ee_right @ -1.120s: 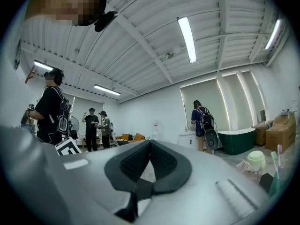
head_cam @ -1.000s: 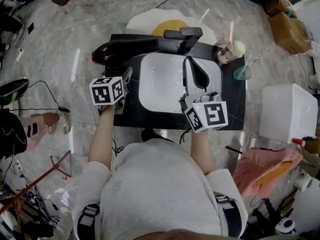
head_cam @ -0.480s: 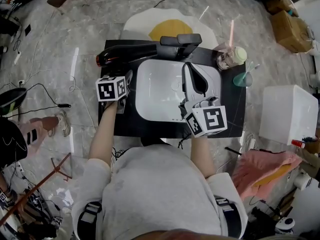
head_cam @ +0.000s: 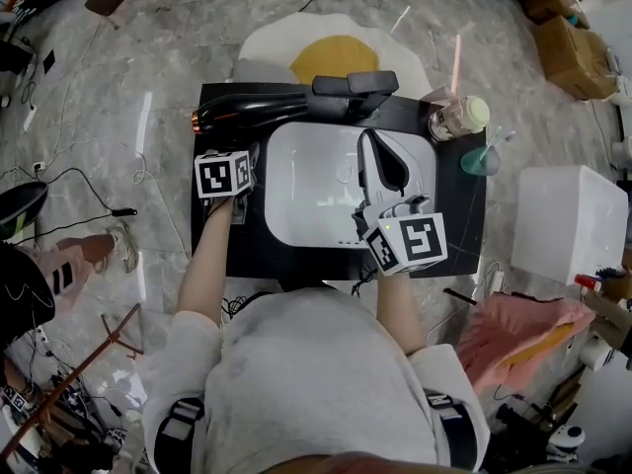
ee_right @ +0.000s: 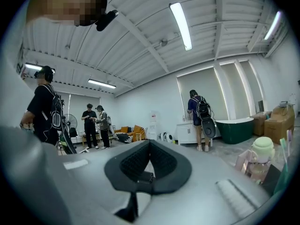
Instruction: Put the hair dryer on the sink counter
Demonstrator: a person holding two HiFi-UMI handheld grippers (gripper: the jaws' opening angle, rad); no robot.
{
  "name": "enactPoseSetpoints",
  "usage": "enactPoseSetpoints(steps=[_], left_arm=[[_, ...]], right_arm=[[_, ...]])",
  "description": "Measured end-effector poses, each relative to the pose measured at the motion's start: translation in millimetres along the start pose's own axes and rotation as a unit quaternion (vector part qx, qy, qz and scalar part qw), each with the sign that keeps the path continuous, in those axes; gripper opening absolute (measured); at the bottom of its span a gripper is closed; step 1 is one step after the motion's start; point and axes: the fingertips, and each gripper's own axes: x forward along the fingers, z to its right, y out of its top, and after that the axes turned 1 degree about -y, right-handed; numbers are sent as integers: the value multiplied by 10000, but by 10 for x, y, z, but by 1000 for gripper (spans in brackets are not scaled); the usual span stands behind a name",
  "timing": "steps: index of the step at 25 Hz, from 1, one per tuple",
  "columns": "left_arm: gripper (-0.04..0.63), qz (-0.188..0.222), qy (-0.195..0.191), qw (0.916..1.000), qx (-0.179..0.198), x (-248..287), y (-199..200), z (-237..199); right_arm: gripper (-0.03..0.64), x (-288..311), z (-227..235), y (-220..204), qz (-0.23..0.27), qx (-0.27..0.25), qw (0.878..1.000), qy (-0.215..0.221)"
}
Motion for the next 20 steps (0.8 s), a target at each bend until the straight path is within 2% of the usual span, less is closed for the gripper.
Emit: enactPoseSetpoints(steps=[8,13,20], left_arm=[[215,-164,189,9996,126,57,-10,-94],[218,-242,358,9983,397,75,-34,-75],[221,-249,506,9973,472,61,-6,-69]], right_arm=[[11,110,-14,-69,-89,17,9999,69],[11,157,-58,-83,-98,16,9998,169],[11,180,-76,-74,-84,46,9997,229]])
